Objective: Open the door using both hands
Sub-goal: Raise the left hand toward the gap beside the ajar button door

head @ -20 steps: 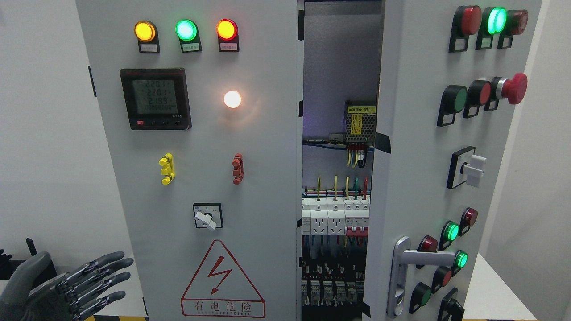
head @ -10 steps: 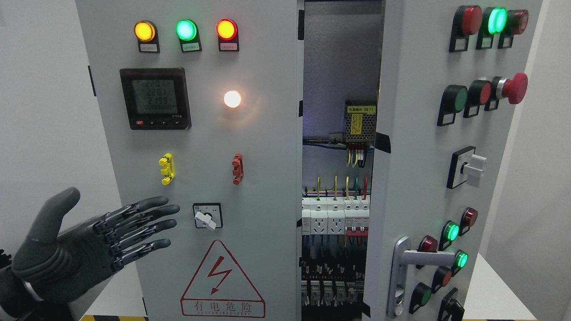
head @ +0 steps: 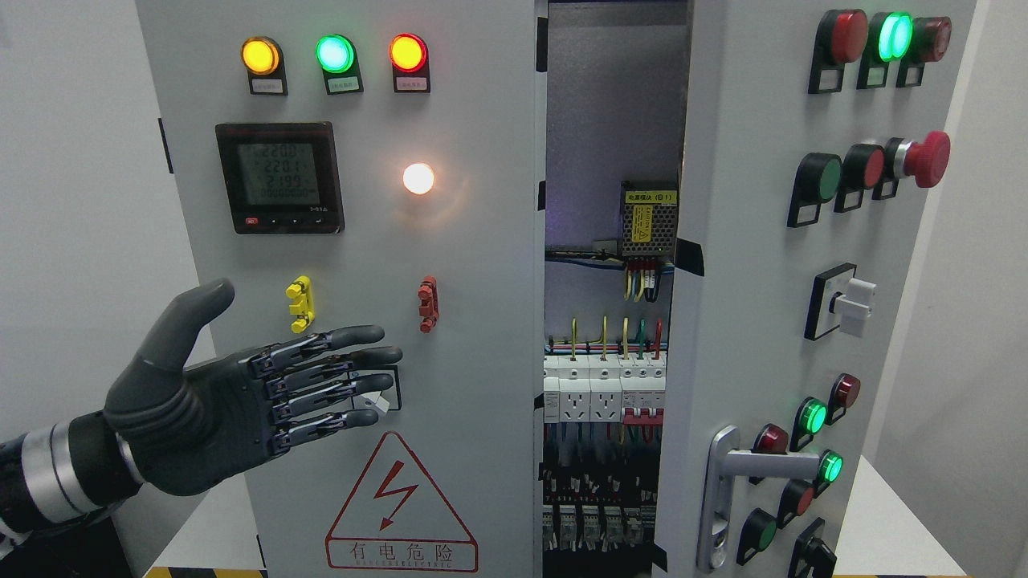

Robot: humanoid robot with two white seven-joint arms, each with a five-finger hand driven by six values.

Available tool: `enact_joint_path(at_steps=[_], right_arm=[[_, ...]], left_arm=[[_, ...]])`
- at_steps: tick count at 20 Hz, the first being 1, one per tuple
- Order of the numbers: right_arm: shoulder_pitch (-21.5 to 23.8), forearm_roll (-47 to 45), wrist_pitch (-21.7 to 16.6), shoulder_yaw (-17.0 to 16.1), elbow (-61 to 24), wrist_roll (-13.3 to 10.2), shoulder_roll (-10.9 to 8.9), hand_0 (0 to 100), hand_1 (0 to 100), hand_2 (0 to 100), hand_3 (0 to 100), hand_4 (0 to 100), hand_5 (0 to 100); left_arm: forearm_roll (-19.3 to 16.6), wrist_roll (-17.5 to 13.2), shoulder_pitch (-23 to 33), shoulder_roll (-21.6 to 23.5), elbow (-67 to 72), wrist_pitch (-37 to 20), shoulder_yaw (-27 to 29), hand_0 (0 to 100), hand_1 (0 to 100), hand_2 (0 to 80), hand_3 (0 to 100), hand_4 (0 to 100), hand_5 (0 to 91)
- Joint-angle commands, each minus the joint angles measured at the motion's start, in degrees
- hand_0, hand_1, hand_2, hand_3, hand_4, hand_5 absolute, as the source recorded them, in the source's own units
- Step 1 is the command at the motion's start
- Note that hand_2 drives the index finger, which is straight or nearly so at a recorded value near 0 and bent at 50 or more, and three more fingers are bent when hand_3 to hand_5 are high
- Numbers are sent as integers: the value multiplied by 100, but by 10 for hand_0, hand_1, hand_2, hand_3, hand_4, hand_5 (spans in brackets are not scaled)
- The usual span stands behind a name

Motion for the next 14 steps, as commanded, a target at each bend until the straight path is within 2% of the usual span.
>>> enact_joint_path(at_steps=[1, 5, 14], right_arm=[[0, 0, -1, 0, 0, 4, -2, 0, 0, 0, 0, 0, 0], [0, 0, -1, 0, 0, 4, -2, 0, 0, 0, 0, 0, 0], [0, 0, -1, 0, 0, 4, -2, 0, 0, 0, 0, 0, 0]], left_arm=[[67, -101, -1395, -1549, 1374, 102, -1760, 0, 0, 0, 0, 42, 0], [75, -180, -1669, -2385, 1902, 541, -1769, 0, 0, 0, 0, 42, 0], [-12, -180, -1941, -3625, 2404, 858, -1743, 0, 0, 0, 0, 42, 0]])
